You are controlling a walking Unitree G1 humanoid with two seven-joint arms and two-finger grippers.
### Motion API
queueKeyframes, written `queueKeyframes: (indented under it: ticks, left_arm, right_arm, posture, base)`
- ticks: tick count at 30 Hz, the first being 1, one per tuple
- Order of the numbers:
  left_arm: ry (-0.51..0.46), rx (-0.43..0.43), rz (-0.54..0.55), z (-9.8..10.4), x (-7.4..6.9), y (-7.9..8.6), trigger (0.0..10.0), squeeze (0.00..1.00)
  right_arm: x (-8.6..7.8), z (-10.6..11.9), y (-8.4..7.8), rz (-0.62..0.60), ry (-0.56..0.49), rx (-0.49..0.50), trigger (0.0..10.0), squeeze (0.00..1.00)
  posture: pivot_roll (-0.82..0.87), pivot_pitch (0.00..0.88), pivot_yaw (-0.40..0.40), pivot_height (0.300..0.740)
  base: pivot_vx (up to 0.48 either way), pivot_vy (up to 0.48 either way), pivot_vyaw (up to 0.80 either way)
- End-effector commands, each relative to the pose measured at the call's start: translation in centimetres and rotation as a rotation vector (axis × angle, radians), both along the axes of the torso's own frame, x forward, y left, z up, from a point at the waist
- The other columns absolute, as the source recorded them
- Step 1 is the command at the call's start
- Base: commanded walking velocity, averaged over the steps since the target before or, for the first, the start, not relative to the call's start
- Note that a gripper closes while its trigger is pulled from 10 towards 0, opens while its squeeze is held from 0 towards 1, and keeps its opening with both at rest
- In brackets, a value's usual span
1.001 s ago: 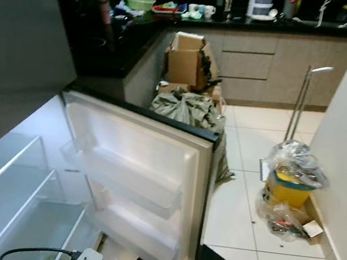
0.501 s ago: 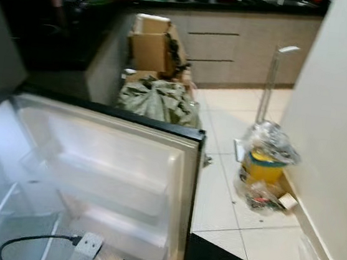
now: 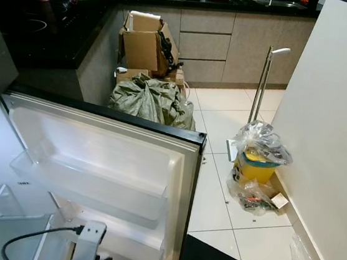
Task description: Restocking fridge
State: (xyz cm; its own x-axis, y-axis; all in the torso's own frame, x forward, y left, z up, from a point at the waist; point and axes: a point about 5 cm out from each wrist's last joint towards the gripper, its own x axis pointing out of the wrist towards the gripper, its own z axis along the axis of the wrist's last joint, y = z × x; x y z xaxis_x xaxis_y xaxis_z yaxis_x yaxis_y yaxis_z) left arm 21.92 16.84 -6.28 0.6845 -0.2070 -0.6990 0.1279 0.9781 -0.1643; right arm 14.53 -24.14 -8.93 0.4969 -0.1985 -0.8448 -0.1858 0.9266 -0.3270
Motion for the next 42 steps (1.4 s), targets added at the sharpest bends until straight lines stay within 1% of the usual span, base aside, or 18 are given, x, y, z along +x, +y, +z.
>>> queueKeyframes:
  ticks: [1, 5, 9, 11, 12, 14, 15, 16, 19, 22, 24, 26, 27, 31, 34, 35, 36, 42]
  left_arm:
    - [-0.081, -0.037, 0.012, 1.2, 1.3, 1.4, 10.0, 0.00]
    - [-0.123, -0.067, -0.005, 2.1, 2.2, 2.3, 10.0, 0.00]
    - [-0.136, -0.052, -0.046, 2.6, 2.5, 3.3, 10.0, 0.00]
    - [-0.152, -0.104, -0.073, 3.0, 2.7, 3.5, 10.0, 0.00]
    - [-0.152, -0.104, -0.073, 3.0, 2.7, 3.5, 10.0, 0.00]
    - [-0.169, -0.164, -0.161, 3.5, 2.9, 3.2, 10.0, 0.00]
    - [-0.175, -0.199, -0.245, 3.7, 2.9, 2.8, 10.0, 0.00]
    - [-0.175, -0.199, -0.245, 3.7, 2.9, 2.8, 10.0, 0.00]
    - [-0.174, -0.281, -0.429, 4.4, 2.9, 2.1, 10.0, 0.00]
    - [-0.188, -0.378, -0.546, 5.3, 3.3, 1.3, 10.0, 0.00]
    - [-0.195, -0.402, -0.574, 5.5, 3.4, 1.1, 10.0, 0.00]
    - [-0.211, -0.460, -0.662, 6.1, 3.6, 0.4, 10.0, 0.00]
    - [-0.211, -0.460, -0.662, 6.1, 3.6, 0.4, 10.0, 0.00]
    - [-0.218, -0.536, -0.797, 6.8, 3.6, -0.4, 10.0, 0.00]
    - [-0.218, -0.577, -0.874, 7.3, 3.5, -0.7, 10.0, 0.00]
    - [-0.218, -0.577, -0.874, 7.3, 3.5, -0.7, 10.0, 0.00]
    - [-0.216, -0.593, -0.900, 7.4, 3.4, -0.7, 10.0, 0.00]
    - [-0.196, -0.632, -0.980, 7.5, 3.0, -1.0, 10.0, 0.00]
  right_arm:
    - [0.1, 0.1, 0.0, -0.017, -0.013, 0.017, 10.0, 0.00]
    - [0.2, 0.1, -0.1, -0.019, -0.014, 0.020, 10.0, 0.00]
    - [0.1, 0.1, -0.3, -0.022, -0.011, 0.019, 10.0, 0.00]
    - [0.1, 0.1, -0.3, -0.022, -0.009, 0.018, 10.0, 0.00]
    - [0.1, 0.1, -0.3, -0.022, -0.009, 0.018, 10.0, 0.00]
    - [0.1, 0.1, -0.4, -0.023, -0.007, 0.018, 10.0, 0.00]
    - [0.0, 0.1, -0.4, -0.023, -0.005, 0.019, 10.0, 0.00]
    - [0.0, 0.1, -0.4, -0.023, -0.005, 0.019, 10.0, 0.00]
    - [0.0, 0.1, -0.4, -0.022, -0.003, 0.020, 10.0, 0.00]
    - [0.1, 0.2, -0.5, -0.028, -0.006, 0.021, 10.0, 0.00]
    - [0.1, 0.2, -0.5, -0.030, -0.007, 0.021, 10.0, 0.00]
    - [0.5, 0.5, -0.9, -0.048, -0.035, 0.029, 10.0, 0.00]
    - [0.5, 0.5, -0.9, -0.048, -0.035, 0.029, 10.0, 0.00]
    - [1.6, 1.5, -2.1, -0.064, -0.122, 0.056, 10.0, 0.00]
    - [3.3, 3.2, -3.4, -0.015, -0.247, 0.126, 10.0, 0.00]
    - [3.3, 3.2, -3.4, -0.015, -0.247, 0.126, 10.0, 0.00]
    - [4.0, 4.1, -4.0, 0.000, -0.306, 0.182, 10.0, 0.00]
    - [4.9, 6.2, -4.6, 0.120, -0.408, 0.385, 10.0, 0.00]
  posture:
    - [-0.13, 0.012, 0.041, 0.740]
    - [-0.13, 0.012, 0.042, 0.740]
    - [-0.12, 0.014, 0.041, 0.740]
    - [-0.12, 0.013, 0.042, 0.740]
    - [-0.12, 0.013, 0.042, 0.740]
    - [-0.12, 0.013, 0.041, 0.740]
    - [-0.12, 0.013, 0.042, 0.740]
    - [-0.12, 0.013, 0.042, 0.740]
    - [-0.12, 0.013, 0.043, 0.740]
    - [-0.12, 0.014, 0.043, 0.740]
    - [-0.12, 0.014, 0.043, 0.740]
    - [-0.12, 0.011, 0.040, 0.740]
    - [-0.12, 0.011, 0.040, 0.740]
    - [-0.13, 0.011, 0.040, 0.740]
    - [-0.14, 0.013, 0.042, 0.740]
    - [-0.14, 0.013, 0.042, 0.740]
    - [-0.15, 0.011, 0.044, 0.740]
    - [-0.15, 0.009, 0.045, 0.740]
  base:
    - [0.000, 0.000, 0.00]
    - [0.000, 0.000, 0.00]
    - [0.000, 0.000, 0.00]
    - [0.000, 0.000, 0.00]
    - [0.000, 0.000, 0.00]
    - [0.000, 0.000, 0.00]
    - [0.000, 0.000, 0.00]
    - [0.000, 0.000, 0.00]
    - [0.000, 0.000, 0.00]
    - [0.000, 0.000, 0.00]
    - [0.000, 0.000, 0.00]
    - [0.000, 0.000, 0.00]
    - [0.000, 0.000, 0.00]
    - [0.000, 0.000, 0.00]
    - [0.000, 0.000, 0.00]
    - [0.000, 0.000, 0.00]
    - [0.000, 0.000, 0.00]
    - [0.000, 0.000, 0.00]
